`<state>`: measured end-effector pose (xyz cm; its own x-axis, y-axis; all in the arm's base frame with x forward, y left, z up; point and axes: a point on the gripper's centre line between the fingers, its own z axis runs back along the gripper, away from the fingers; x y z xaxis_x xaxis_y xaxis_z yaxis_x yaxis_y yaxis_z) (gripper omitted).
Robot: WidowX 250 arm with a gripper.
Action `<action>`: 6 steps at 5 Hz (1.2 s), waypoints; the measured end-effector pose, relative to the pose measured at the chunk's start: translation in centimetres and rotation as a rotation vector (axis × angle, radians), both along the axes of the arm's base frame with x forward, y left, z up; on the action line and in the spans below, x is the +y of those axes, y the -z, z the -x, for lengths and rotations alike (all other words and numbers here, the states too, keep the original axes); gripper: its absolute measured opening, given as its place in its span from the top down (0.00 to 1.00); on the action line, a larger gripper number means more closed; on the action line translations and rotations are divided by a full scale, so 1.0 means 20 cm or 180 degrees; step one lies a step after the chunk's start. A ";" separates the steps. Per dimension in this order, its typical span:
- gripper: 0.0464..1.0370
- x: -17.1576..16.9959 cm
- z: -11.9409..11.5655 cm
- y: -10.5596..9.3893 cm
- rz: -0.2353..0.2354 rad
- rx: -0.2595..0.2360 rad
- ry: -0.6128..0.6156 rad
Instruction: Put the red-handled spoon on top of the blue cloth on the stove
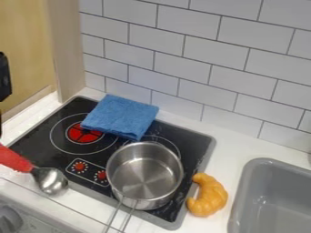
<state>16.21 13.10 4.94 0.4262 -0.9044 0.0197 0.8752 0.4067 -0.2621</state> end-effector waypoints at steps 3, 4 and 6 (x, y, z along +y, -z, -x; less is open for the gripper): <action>0.86 -0.06 0.02 -0.19 0.0385 -0.0313 -0.0150; 0.86 -0.08 -0.02 -0.26 0.0455 -0.0469 -0.0143; 0.86 -0.13 -0.18 -0.33 0.0162 -0.0526 -0.0514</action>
